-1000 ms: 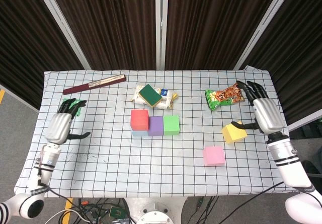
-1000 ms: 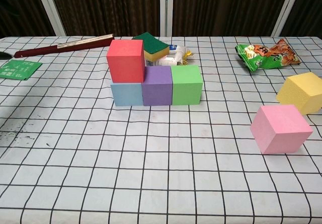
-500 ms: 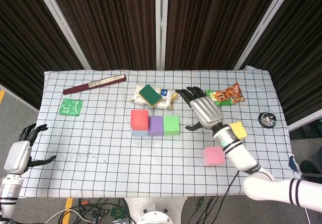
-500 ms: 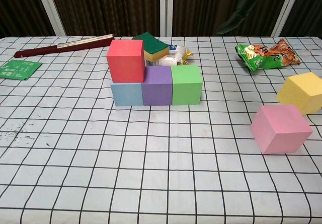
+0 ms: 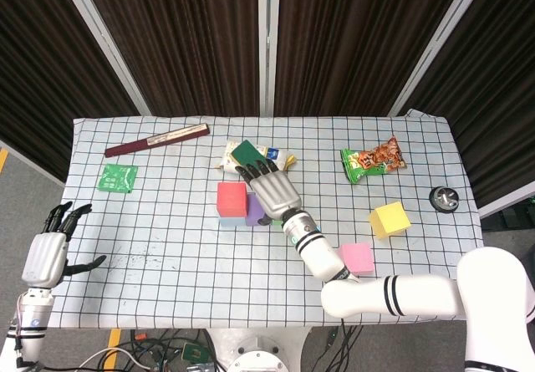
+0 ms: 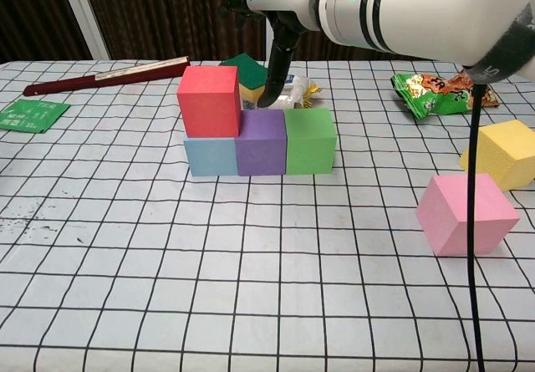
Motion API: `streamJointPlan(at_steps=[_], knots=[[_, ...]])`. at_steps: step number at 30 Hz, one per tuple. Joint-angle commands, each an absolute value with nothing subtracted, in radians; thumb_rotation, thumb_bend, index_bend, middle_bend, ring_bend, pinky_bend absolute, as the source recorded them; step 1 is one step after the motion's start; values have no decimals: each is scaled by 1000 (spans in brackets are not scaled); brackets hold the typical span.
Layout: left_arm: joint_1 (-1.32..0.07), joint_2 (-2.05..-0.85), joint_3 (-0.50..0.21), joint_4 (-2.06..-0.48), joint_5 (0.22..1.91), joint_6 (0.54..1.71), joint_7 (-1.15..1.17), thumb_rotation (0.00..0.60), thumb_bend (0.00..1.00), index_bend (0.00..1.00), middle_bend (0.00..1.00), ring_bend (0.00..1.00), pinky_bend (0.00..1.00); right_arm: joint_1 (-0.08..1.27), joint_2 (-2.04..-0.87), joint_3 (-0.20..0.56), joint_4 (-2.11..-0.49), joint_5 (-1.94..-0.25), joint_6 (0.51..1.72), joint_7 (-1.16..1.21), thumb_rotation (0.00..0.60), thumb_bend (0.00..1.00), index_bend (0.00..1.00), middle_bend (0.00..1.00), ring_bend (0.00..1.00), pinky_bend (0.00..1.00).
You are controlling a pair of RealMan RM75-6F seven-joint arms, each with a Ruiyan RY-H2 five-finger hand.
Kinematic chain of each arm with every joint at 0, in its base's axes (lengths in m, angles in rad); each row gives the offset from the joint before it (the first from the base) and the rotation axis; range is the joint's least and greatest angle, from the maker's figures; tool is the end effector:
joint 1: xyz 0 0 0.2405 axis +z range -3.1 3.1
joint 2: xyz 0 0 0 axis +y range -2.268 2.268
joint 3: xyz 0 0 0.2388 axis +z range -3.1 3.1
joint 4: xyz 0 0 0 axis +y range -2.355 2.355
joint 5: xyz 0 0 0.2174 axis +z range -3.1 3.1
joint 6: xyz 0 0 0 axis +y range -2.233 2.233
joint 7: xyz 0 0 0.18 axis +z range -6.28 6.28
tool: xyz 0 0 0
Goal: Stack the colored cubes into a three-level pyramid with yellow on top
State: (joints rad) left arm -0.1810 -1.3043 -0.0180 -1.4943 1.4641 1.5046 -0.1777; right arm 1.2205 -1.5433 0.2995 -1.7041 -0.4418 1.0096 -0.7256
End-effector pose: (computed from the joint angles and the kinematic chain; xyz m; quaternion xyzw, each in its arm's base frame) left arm -0.2865 0.2381 0.0970 -0.5554 -0.4429 -0.4726 0.5215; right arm 0.0323 -0.3756 -0.0451 0.7722 -0.3759 0.3496 0.3743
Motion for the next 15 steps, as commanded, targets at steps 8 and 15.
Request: streamJointPlan(at_steps=[8,15], knots=[[-195,-1324,-28,-1509,1474,1465,-73,600,0,139,187,39,45,1248,-1574,315,-1666,-377,1006,-713,600,0,0,90,0,0],[-193,-1319,-32,-1514,1465,1446,-56,600,0,155,187,37,44,1274,-1603,331,-1646,-345,1020,-714,600,0,0,114,0,0]])
